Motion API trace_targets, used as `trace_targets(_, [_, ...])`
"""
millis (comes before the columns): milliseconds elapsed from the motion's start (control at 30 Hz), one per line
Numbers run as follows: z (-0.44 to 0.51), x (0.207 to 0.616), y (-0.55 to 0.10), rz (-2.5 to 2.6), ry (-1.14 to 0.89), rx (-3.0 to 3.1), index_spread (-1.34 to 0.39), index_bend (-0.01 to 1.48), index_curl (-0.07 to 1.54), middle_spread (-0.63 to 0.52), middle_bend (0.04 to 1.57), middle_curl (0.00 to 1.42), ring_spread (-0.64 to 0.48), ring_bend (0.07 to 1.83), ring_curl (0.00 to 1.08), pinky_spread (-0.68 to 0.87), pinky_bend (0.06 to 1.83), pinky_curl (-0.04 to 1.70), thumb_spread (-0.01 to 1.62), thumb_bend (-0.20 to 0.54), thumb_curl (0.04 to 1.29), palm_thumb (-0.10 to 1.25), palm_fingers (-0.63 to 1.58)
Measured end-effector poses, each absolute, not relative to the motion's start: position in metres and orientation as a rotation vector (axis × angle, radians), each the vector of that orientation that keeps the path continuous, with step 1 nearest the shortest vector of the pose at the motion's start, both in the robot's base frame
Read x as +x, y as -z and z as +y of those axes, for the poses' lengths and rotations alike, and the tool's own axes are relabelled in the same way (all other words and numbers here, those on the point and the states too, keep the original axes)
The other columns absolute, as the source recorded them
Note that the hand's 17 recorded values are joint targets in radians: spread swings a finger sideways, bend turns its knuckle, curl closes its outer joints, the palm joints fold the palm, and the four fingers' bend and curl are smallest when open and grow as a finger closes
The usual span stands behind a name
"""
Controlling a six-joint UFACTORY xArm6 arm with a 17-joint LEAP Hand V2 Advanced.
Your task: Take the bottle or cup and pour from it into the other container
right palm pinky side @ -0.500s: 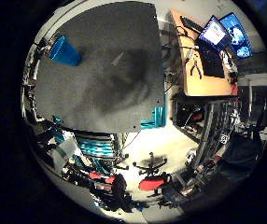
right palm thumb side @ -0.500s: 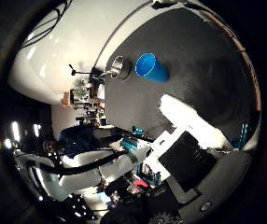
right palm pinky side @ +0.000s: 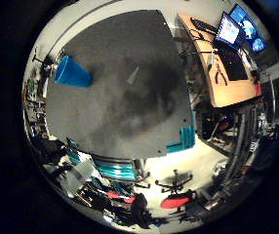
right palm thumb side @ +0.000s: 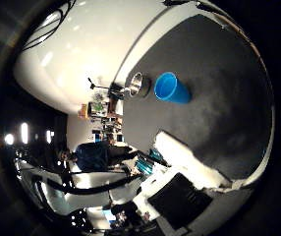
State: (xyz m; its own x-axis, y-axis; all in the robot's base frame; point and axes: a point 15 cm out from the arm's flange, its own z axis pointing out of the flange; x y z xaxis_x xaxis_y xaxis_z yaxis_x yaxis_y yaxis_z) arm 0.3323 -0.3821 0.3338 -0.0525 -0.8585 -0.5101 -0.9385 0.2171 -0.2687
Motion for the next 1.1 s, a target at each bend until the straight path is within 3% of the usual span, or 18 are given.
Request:
trace_targets(133, [-0.386, 0.34, -0.323, 1.893, -0.189, -1.587, -0.19, 0.15, 0.25, 0.12, 0.21, 0.34, 0.17, 0.35, 0.24, 0.4, 0.44, 0.33, 0.96, -0.042, 0.31, 0.49, 0.12])
trace_targets(333, [-0.395, 0.356, -0.298, 1.813, -0.21, -1.421, -0.17, 0.15, 0.26, 0.14, 0.2, 0.33, 0.18, 0.35, 0.24, 0.39, 0.44, 0.32, 0.92, -0.033, 0.3, 0.45, 0.08])
trace_targets(900, [-0.385, 0.366, -0.2, 1.754, -0.41, -1.278, -0.16, 0.15, 0.26, 0.15, 0.2, 0.34, 0.18, 0.37, 0.25, 0.37, 0.45, 0.31, 0.9, -0.031, 0.3, 0.42, 0.06])
trace_targets(1100, [-0.372, 0.376, -0.192, 1.724, -0.434, -1.308, -0.15, 0.15, 0.26, 0.14, 0.21, 0.34, 0.17, 0.36, 0.25, 0.37, 0.44, 0.31, 0.91, -0.031, 0.3, 0.43, 0.07])
